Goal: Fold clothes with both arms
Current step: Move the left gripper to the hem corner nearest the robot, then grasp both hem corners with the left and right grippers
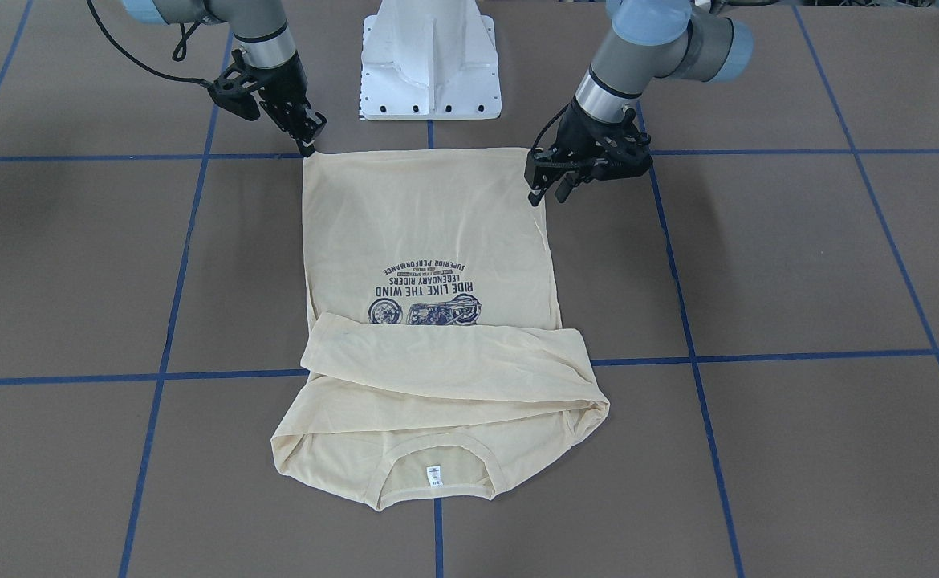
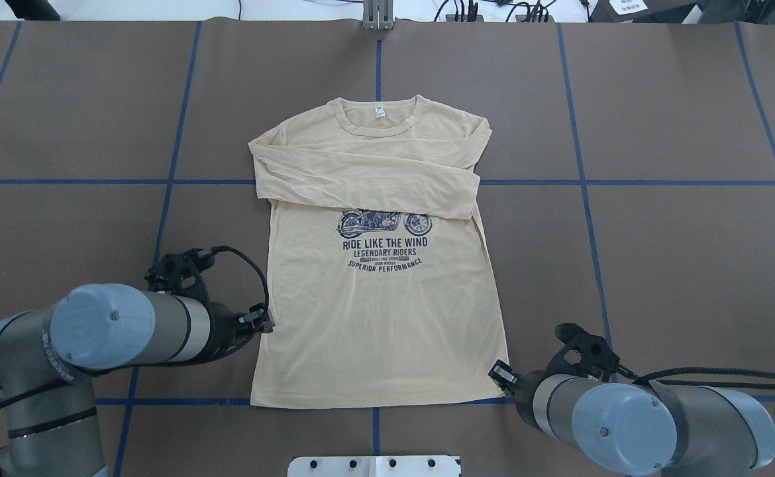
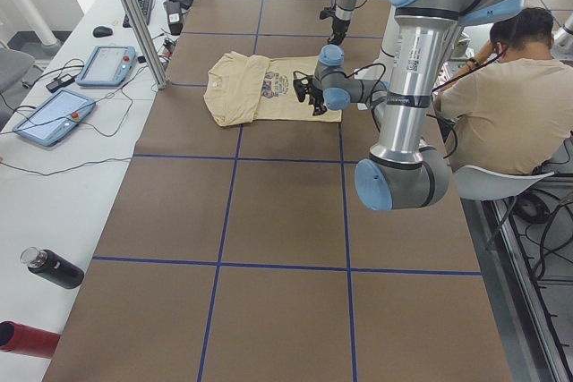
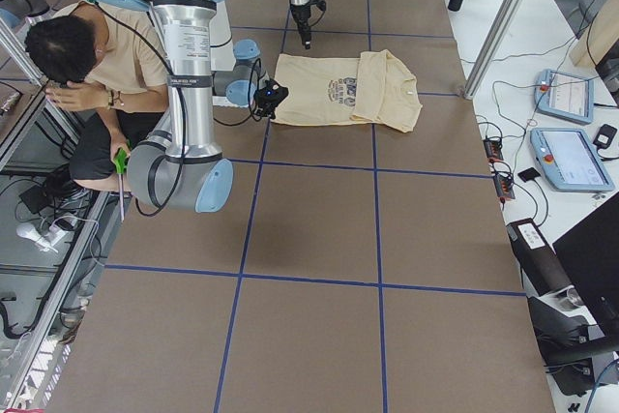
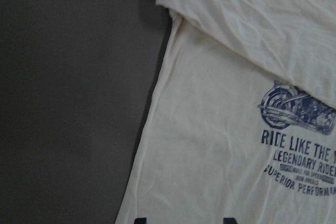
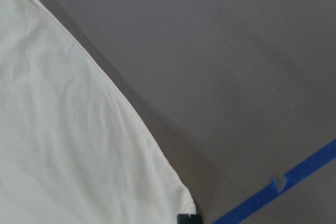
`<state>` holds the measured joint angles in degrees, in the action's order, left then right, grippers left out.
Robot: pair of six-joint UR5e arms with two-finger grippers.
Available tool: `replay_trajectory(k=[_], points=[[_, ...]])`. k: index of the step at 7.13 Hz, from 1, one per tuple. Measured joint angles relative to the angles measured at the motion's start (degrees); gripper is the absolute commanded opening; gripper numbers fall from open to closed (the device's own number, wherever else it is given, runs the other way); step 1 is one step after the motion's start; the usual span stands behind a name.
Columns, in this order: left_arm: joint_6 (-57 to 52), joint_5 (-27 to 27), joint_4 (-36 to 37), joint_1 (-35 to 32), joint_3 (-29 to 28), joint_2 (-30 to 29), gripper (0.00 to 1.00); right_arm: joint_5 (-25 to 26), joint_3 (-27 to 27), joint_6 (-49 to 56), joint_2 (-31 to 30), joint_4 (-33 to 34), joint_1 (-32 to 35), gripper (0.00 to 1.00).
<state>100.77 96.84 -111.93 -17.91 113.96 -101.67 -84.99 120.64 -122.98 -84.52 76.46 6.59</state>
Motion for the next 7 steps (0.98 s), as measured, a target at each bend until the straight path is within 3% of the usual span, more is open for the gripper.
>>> replay_trajectory(k=[3, 7], points=[[4.47, -2.17, 0.54, 5.35, 0.42, 1.51, 0.52, 0.1, 0.02, -0.14, 0.06, 0.0, -0.01, 0.0], [5.65, -2.08, 0.57, 7.4, 0.08, 2.07, 0.49, 0.17, -0.06, -0.16, 0.05, 0.01, -0.08, 0.0]])
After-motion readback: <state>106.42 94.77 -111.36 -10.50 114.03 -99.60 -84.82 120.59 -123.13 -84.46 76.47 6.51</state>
